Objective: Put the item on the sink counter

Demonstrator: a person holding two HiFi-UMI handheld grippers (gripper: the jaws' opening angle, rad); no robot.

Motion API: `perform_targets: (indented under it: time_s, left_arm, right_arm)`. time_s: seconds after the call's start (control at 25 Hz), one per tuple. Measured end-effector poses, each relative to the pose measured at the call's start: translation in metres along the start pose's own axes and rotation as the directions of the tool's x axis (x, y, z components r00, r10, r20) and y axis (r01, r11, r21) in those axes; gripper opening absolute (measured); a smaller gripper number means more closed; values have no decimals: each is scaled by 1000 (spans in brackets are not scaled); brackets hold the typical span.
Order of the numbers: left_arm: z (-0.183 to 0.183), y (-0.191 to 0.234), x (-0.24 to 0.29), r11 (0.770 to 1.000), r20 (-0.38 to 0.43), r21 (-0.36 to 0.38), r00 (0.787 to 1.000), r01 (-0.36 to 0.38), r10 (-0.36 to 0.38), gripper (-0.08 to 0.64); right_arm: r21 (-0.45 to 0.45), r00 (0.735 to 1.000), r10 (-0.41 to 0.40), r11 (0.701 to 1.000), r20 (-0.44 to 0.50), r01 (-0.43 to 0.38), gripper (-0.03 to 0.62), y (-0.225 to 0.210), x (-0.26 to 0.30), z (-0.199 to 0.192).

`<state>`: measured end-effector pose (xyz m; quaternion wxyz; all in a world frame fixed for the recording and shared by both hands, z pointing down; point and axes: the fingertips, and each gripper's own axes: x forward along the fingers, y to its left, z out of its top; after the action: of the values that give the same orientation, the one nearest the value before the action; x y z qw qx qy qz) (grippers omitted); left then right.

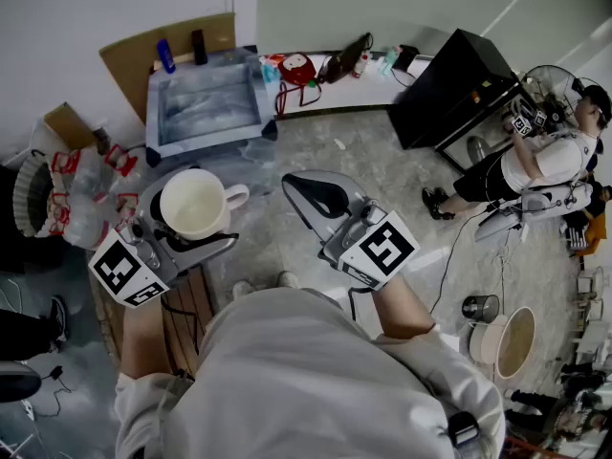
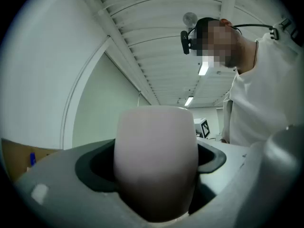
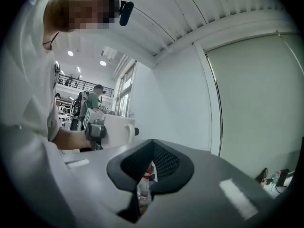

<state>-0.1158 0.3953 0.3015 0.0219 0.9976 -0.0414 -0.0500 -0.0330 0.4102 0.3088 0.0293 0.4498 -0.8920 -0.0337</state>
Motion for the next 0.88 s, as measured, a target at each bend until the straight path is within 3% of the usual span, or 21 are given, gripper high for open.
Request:
perform_targets:
  time_s: [0.4, 0.88]
  left_arm:
    - [-1, -12, -1, 1000, -1, 0, 1000, 11, -11, 469]
    - [-5, 3, -9, 1000, -6, -9, 1000, 22, -22, 469]
  right_arm:
    - [-4, 1000, -8, 1000, -7, 8, 3, 8, -10, 0]
    - [18, 1000, -21, 1000, 0, 21, 5, 9, 6, 3]
